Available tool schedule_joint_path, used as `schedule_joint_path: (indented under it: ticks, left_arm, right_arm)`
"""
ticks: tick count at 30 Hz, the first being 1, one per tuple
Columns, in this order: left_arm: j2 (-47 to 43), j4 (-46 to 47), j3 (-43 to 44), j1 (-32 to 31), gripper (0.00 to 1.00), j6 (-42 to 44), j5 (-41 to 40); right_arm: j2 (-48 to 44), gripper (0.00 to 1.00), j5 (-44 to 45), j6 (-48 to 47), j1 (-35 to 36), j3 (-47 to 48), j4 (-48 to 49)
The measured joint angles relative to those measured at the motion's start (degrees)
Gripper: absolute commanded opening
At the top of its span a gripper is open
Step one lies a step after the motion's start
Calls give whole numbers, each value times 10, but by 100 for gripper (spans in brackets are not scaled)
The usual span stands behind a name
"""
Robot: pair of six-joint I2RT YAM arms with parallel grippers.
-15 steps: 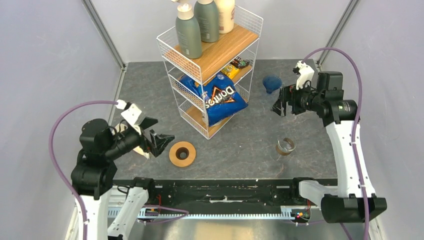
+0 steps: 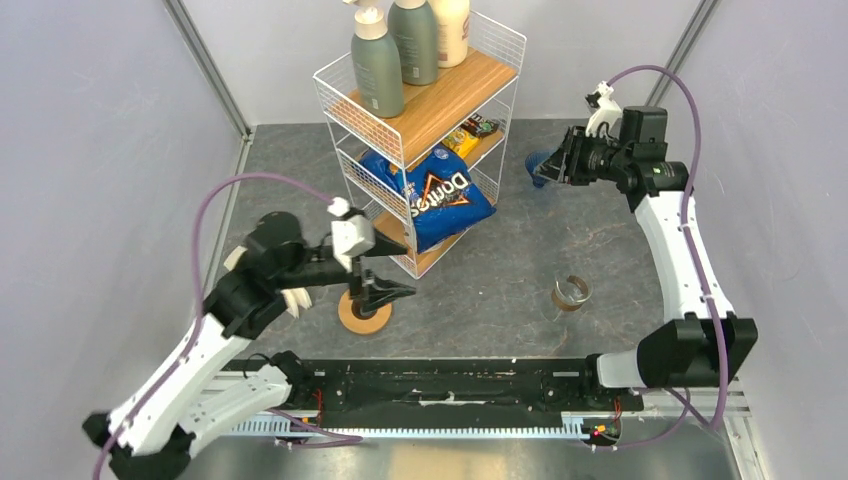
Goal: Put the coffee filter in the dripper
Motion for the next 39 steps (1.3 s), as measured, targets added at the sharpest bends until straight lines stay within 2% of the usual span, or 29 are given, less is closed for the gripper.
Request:
schedule_joint_path:
  ticks: [2, 5, 10, 14, 19, 25, 31, 39]
  left_arm:
    - [39, 33, 0, -61, 71, 7, -38]
    - [100, 84, 1, -121, 68, 16, -110]
    - [155, 155, 0, -179, 66, 37, -227]
    - [175, 212, 0, -198, 66, 47, -300]
    - [191, 242, 0, -193, 66, 47, -372]
    - [192, 245, 0, -160, 66, 37, -433]
    - [195, 250, 0, -132, 65, 1, -425]
    - [200, 250, 0, -76, 64, -6, -421]
  right_arm:
    - [20, 16, -19, 12, 0, 2, 31]
    - [44, 8, -40, 32, 0, 2, 69]
    - [89, 4, -50, 73, 0, 4, 150]
    - [137, 3, -54, 99, 0, 28, 200]
    - [184, 2, -79, 136, 2, 59, 255]
    - [189, 1, -109, 146, 28, 65, 273]
    - [217, 1, -122, 143, 48, 103, 282]
    - [244, 1, -123, 140, 51, 118, 280]
